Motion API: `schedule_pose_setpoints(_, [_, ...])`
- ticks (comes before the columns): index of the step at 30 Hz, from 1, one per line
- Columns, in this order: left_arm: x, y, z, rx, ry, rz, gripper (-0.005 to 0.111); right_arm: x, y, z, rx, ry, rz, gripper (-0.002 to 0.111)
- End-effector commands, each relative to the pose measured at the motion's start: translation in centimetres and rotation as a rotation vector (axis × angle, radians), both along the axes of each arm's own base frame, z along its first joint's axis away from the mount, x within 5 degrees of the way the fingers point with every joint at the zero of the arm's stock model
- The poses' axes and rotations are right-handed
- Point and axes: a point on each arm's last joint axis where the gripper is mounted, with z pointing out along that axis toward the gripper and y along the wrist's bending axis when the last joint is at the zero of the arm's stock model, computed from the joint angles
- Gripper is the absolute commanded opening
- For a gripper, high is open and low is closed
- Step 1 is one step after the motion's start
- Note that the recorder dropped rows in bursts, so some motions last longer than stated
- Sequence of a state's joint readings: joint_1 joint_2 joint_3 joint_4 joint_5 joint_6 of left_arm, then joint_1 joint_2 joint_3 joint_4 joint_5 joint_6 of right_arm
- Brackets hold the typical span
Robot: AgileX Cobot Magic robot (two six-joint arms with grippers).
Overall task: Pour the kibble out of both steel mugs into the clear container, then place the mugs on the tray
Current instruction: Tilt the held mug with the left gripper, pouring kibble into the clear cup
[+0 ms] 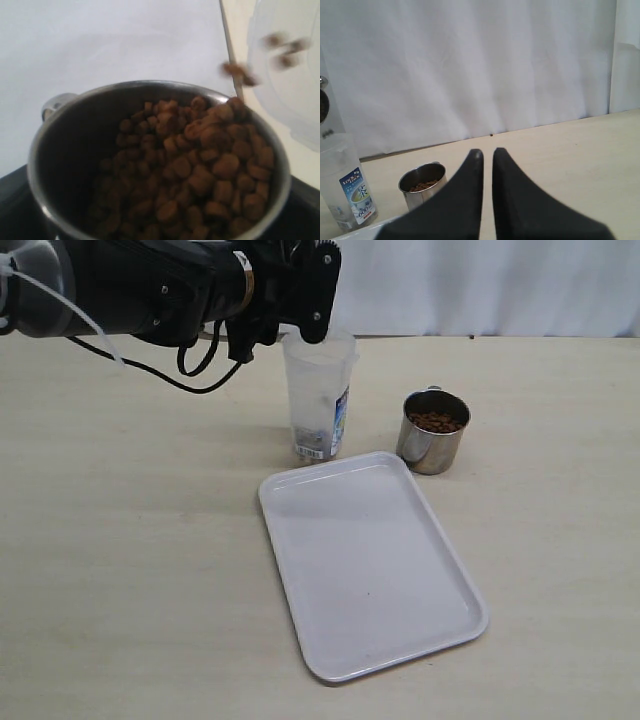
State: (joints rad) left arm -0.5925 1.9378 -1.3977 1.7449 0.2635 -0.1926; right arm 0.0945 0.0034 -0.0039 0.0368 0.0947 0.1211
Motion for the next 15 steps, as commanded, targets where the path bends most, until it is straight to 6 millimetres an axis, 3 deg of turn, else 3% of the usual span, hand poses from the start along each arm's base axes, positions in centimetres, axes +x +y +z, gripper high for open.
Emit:
schedule_pose_setpoints(1, [0.02, 0.04, 0.87, -0.003, -0.026, 0.009, 0.0, -0.01, 0.01, -0.09, -0.004, -0.002, 0.002, 0.005])
schedule_pose_setpoints(15, [0.01, 0.03, 0.86, 0.024, -0.034, -0.003, 0.0, -0.01, 0.01, -0.09, -0.004, -0.002, 0.002, 0.005])
